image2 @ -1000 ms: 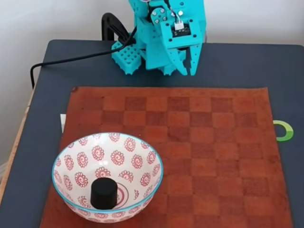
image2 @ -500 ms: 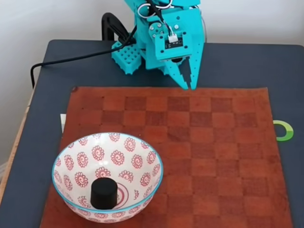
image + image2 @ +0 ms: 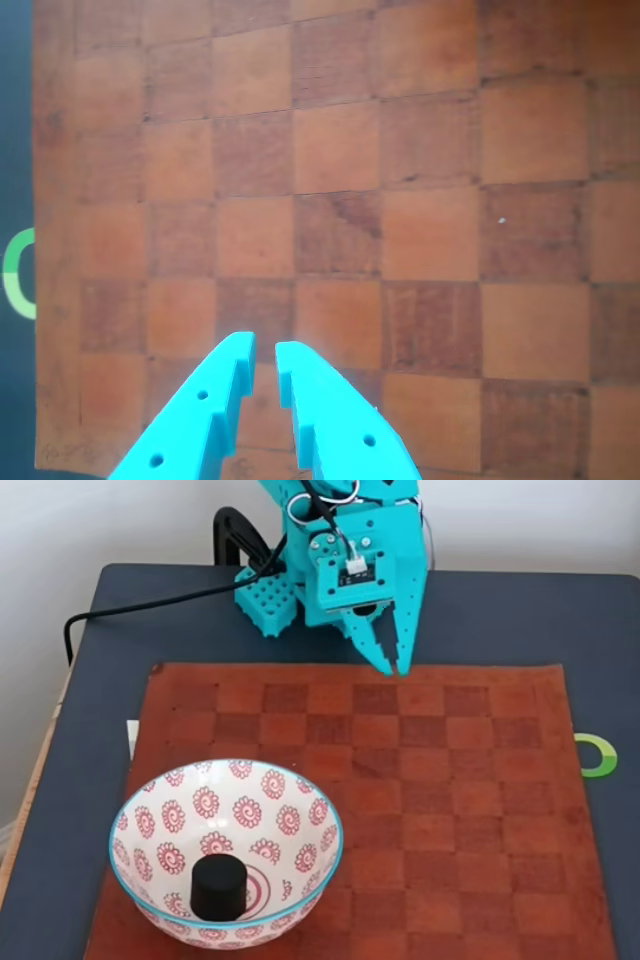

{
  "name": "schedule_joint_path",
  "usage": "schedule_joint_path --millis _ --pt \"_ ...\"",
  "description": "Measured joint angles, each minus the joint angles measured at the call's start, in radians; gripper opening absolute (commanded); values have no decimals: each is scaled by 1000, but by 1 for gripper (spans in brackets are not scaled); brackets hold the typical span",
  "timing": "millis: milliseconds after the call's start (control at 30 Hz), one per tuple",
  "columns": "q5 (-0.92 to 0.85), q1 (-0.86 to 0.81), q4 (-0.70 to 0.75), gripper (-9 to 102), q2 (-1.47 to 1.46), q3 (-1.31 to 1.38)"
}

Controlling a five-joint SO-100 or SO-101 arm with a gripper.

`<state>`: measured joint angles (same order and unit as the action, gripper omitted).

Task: Grasp a black cylinder and put it in the bin.

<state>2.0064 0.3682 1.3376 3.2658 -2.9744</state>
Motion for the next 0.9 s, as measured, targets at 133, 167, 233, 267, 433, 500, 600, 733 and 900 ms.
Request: schedule_joint_path --millis 133,167,233,267,433,500,600,733,900 --pt "0 -21 0 0 5 -2" --pt "2 -20 0 0 6 -3" --pt "5 -17 0 0 3 -3" --pt "5 -31 0 0 0 -3" --pt "5 -74 0 0 0 -3" --pt "5 -92 0 0 0 -3" --pt "5 -78 0 0 0 -3" --pt "5 -91 0 0 0 -3" --pt "5 -83 0 0 0 -3"
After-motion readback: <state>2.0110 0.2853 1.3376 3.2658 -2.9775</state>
